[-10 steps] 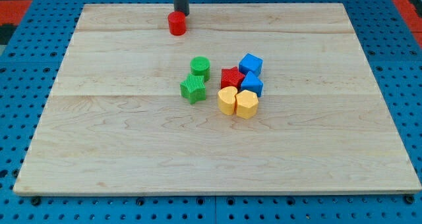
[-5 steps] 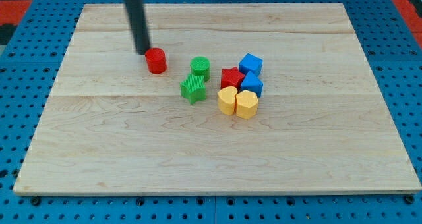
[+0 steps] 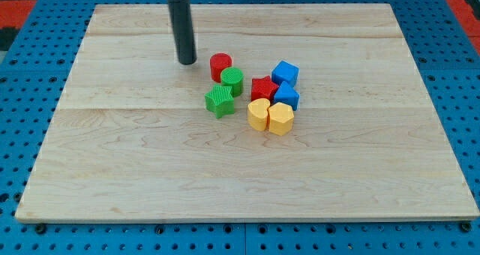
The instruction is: Move the red circle to the center
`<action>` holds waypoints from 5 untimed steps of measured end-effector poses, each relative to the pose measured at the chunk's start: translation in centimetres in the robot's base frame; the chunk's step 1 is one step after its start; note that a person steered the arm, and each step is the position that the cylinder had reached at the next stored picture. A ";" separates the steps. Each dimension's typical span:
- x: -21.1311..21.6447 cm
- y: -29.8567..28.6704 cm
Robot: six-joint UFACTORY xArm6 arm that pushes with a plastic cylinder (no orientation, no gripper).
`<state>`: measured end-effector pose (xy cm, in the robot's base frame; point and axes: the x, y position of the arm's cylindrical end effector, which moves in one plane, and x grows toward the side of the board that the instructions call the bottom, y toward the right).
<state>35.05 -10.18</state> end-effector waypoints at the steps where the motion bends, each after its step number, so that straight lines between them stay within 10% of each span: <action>1: 1.5 3.3; 5: -1.5 11.6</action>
